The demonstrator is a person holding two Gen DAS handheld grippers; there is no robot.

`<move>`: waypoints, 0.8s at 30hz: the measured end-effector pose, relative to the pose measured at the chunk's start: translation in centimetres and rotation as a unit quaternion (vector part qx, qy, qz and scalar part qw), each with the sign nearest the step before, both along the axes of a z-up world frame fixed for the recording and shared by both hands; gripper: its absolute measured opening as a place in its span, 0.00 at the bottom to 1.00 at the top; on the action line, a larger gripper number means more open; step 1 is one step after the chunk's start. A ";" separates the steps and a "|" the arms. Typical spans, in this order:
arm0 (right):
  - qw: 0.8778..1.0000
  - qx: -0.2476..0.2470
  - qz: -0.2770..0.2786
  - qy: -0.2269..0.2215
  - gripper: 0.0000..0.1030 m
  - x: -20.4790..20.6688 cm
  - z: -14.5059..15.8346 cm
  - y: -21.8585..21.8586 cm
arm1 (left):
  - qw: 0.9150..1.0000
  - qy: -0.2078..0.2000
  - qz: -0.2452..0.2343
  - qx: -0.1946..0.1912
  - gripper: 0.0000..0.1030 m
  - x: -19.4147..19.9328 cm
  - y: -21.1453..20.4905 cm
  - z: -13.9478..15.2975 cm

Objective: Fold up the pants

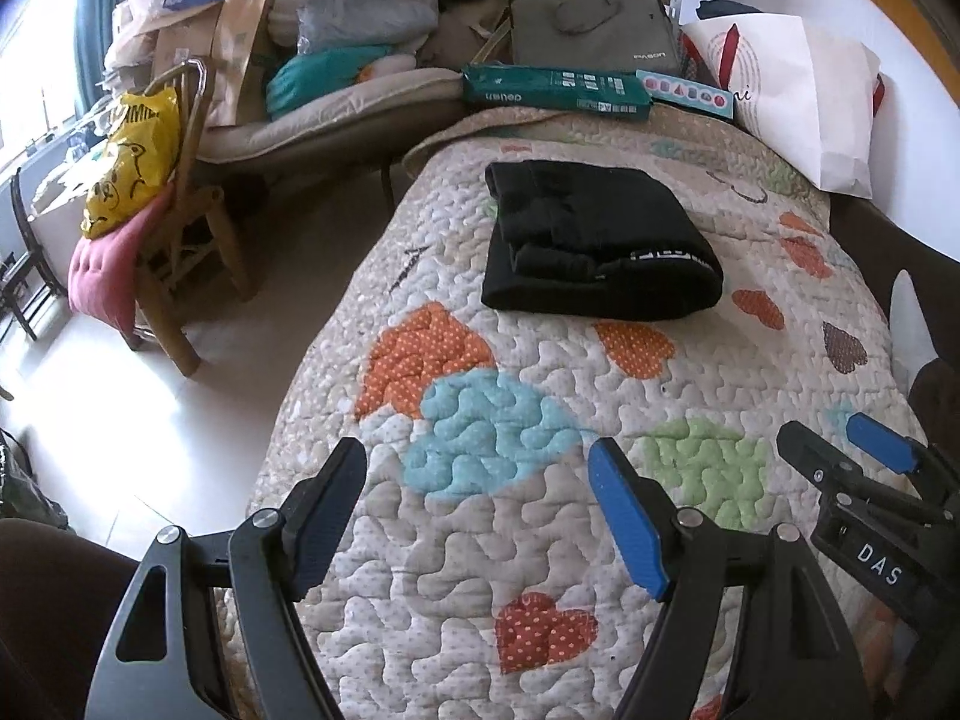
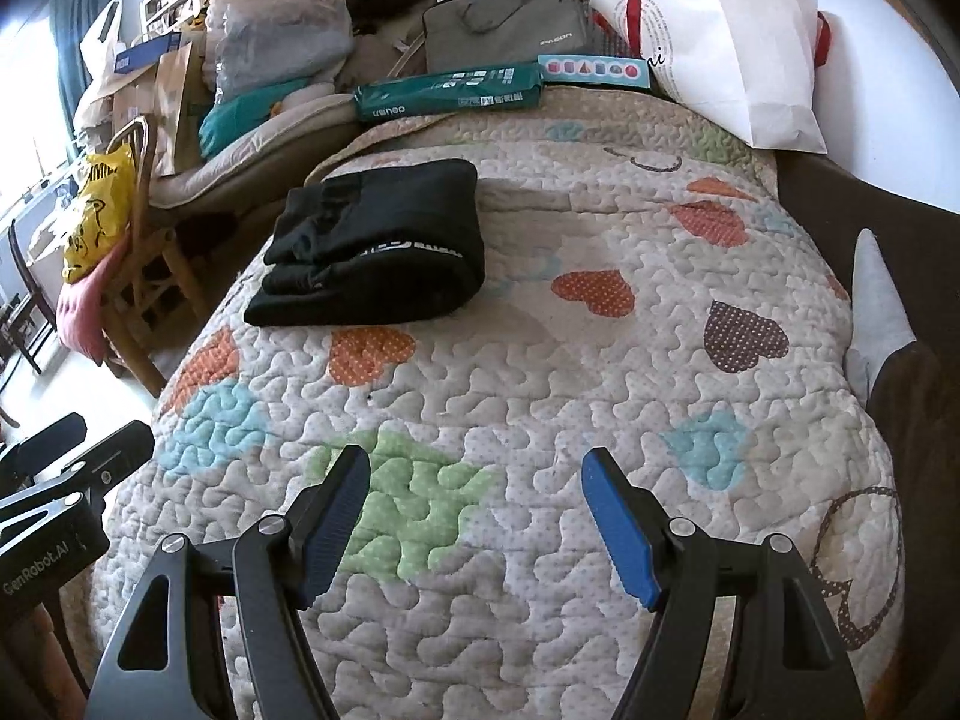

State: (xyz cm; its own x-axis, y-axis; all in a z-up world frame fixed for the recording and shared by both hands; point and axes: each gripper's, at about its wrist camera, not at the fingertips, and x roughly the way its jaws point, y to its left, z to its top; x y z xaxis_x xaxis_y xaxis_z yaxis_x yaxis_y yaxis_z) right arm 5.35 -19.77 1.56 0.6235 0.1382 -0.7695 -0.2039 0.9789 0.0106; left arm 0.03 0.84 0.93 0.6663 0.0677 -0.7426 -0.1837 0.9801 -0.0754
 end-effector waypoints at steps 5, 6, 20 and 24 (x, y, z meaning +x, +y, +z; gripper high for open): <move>1.000 -0.003 -0.005 0.001 0.76 0.1 -0.3 0.0 | 1.000 0.007 -0.002 -0.013 0.74 0.2 0.3 -0.7; 1.000 -0.002 -0.006 0.001 0.76 0.1 -0.3 0.0 | 1.000 0.009 -0.002 -0.016 0.74 0.3 0.4 -0.8; 1.000 -0.004 -0.007 -0.002 0.76 0.1 -0.5 0.3 | 1.000 -0.006 0.006 -0.007 0.74 0.1 0.9 -0.9; 1.000 -0.002 -0.006 -0.005 0.76 0.2 -0.5 0.4 | 0.999 -0.024 -0.003 0.024 0.74 -0.3 0.0 -0.2</move>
State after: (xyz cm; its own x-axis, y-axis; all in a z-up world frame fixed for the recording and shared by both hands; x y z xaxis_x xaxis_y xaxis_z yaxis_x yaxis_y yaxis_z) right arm 5.52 -19.40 1.08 0.6330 0.1284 -0.7634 -0.1927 0.9813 0.0053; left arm -0.24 0.88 0.75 0.7022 0.0984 -0.7052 -0.1745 0.9840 -0.0365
